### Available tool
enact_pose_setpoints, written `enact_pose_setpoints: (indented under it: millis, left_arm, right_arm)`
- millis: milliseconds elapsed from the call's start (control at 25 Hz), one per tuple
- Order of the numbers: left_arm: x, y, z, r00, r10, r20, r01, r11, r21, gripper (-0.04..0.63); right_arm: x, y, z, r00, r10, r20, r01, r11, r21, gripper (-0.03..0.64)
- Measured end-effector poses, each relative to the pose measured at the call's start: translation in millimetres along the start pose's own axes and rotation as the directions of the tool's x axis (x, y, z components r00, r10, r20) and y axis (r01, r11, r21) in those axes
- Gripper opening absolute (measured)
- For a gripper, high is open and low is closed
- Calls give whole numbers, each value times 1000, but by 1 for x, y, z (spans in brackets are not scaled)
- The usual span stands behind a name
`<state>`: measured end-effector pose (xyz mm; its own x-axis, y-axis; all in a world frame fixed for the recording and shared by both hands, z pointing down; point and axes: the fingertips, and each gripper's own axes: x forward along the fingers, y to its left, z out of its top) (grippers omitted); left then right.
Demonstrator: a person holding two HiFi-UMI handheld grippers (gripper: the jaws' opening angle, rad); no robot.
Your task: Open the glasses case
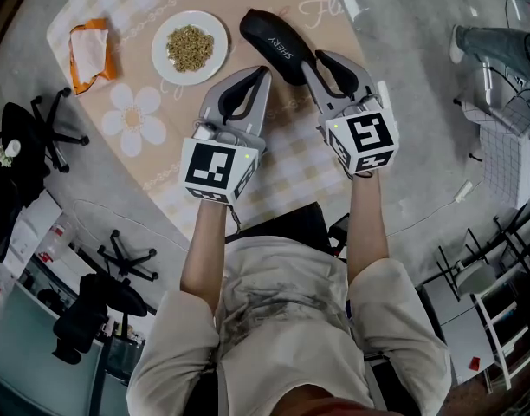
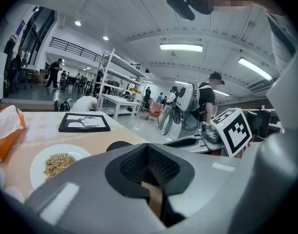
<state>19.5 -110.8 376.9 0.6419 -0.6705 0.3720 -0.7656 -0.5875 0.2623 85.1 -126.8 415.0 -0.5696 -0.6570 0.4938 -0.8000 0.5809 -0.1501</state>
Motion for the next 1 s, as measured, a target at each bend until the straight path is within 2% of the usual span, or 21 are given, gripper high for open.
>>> enact_pose_setpoints:
  millis: [320,520,1000]
  left_arm:
    - [6,7,-2,1000,14,8,-14,1000,-5,6]
    - [12,12,-5,1000,20,8,-20,1000,-12,7]
    - [15,25,-12,999,48,6,-48,998,-43,6]
  right_arm:
    - [0,29,0,996,90,19,-90,996,17,100]
    - [1,41,0,995,99,14,-99,995,-1,100]
    - [5,72,4,981,193,23,-193,981,-15,100]
